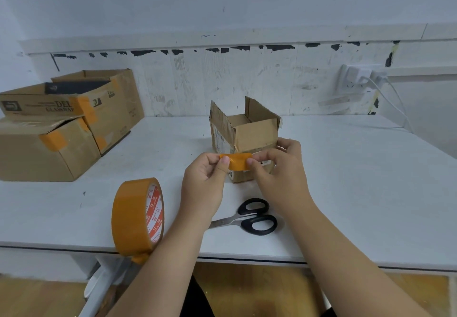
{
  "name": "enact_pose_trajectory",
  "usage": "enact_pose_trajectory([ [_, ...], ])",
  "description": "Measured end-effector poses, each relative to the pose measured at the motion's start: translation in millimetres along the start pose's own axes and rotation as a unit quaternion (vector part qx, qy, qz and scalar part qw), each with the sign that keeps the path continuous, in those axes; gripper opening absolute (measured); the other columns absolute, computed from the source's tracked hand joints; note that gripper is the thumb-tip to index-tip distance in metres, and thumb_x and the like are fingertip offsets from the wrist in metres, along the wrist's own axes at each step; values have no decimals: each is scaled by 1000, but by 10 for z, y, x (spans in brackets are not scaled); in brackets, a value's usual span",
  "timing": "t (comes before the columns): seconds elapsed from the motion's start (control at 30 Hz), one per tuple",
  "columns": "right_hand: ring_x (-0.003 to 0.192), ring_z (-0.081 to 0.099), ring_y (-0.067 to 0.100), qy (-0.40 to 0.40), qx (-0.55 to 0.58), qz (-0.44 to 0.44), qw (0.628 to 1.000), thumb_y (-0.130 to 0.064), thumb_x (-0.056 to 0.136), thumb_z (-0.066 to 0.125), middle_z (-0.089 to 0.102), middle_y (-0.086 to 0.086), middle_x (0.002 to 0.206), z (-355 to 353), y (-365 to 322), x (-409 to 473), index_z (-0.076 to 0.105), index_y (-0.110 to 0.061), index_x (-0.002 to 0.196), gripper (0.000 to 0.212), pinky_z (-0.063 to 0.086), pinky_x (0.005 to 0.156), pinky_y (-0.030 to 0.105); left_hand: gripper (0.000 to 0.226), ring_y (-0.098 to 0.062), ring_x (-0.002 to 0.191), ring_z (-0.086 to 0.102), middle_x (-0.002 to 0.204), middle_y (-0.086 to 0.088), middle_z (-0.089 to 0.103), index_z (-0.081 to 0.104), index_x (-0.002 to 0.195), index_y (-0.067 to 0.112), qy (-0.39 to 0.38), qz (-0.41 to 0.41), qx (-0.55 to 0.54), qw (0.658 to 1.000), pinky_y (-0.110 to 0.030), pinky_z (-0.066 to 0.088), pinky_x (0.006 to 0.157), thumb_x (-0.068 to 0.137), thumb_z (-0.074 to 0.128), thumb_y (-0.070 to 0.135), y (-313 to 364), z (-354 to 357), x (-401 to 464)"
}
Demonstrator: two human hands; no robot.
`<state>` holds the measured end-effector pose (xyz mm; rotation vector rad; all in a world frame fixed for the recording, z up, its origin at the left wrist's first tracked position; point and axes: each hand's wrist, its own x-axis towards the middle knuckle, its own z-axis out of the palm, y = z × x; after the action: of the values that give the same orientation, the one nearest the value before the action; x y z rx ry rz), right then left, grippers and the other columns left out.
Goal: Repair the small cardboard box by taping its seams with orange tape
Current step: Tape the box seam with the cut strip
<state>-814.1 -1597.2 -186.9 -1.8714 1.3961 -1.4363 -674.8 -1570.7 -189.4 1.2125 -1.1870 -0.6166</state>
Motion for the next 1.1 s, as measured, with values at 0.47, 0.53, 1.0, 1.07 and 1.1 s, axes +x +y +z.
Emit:
enact_pose_trajectory([
  [0.47, 111, 39, 6, 45, -32, -19, 998, -23, 82, 72, 36, -4, 112, 86, 10, 45, 71, -21, 81, 2, 33, 93, 21, 13, -20, 70, 51, 74, -6, 62, 61, 81, 20, -2, -41, -37, 998, -30, 44, 62, 93, 58, 23, 31, 33, 65],
  [0.53, 111, 39, 6, 48, -34, -19, 998, -23, 82, 72, 36, -4, 111, 89, 7, 48, 71, -21, 81, 3, 34, 93, 21, 14, -19, 71, 54, 75, -6, 64, 61, 80, 21, -2, -45, -29, 999, -35, 48, 65, 93, 58, 24, 24, 31, 78],
  [1.0, 101, 45, 9, 65, -63, -25, 996, -26, 81, 74, 38, -4, 109, 94, 17, 69, 73, -15, 81, 11, 32, 84, 15, 8, -5, 74, 68, 82, 6, 73, 63, 88, 29, 3, -34, -24, 999, -25, 49, 64, 92, 59, 23, -50, 101, 164],
  [1.07, 97, 44, 6, 69, -64, -26, 995, -26, 81, 74, 38, -5, 107, 90, 29, 82, 73, -14, 79, 11, 31, 78, 9, 8, -6, 75, 67, 84, 5, 73, 63, 89, 30, 10, -33, -31, 999, -26, 49, 66, 92, 59, 24, -60, 113, 164],
  [1.1, 97, 44, 5, 73, -66, -26, 995, -26, 81, 74, 38, -5, 106, 86, 39, 91, 73, -14, 79, 12, 31, 77, 8, 7, -6, 76, 67, 86, 4, 73, 62, 92, 30, 12, -35, -37, 999, -26, 50, 67, 92, 59, 24, -63, 115, 164],
])
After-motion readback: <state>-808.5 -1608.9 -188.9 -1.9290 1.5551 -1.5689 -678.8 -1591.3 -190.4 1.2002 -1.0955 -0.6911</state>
